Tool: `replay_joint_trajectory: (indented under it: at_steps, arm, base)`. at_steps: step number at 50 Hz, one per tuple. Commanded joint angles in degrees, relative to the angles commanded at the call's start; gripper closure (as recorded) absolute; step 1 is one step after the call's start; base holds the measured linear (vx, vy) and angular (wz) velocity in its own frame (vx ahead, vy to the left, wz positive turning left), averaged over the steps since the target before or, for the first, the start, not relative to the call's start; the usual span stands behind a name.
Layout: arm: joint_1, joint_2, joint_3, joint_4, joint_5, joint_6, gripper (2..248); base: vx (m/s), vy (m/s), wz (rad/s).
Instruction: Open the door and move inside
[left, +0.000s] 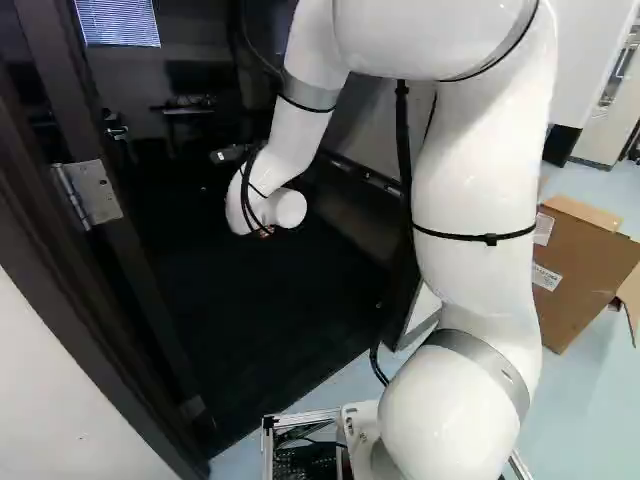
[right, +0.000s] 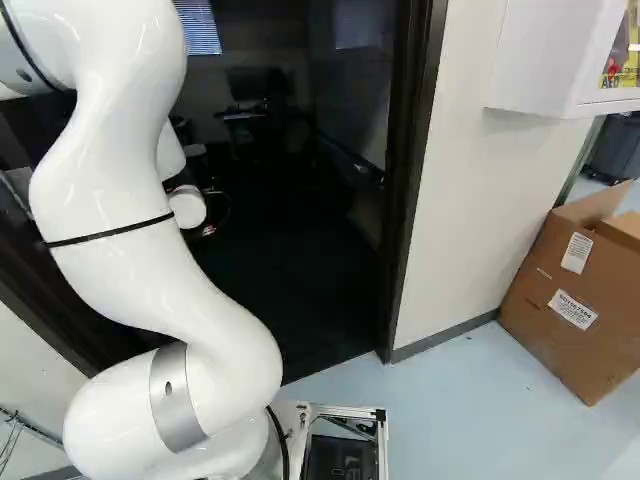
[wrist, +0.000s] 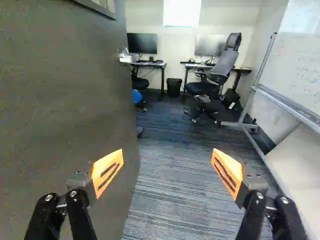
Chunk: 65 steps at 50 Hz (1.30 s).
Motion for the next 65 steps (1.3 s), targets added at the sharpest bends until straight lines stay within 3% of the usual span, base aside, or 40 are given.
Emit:
replay_joint_trajectory:
  at_steps: [29,65]
  arm:
    - [-3.26,6.9,7.99,3.47,0.0,0.0,3]
    - [-7.99,15.5,17.26,3.68,0.0,0.0,3]
  base:
    - [0.0,0.0,0.0]
    - [0.0,0.0,0.0]
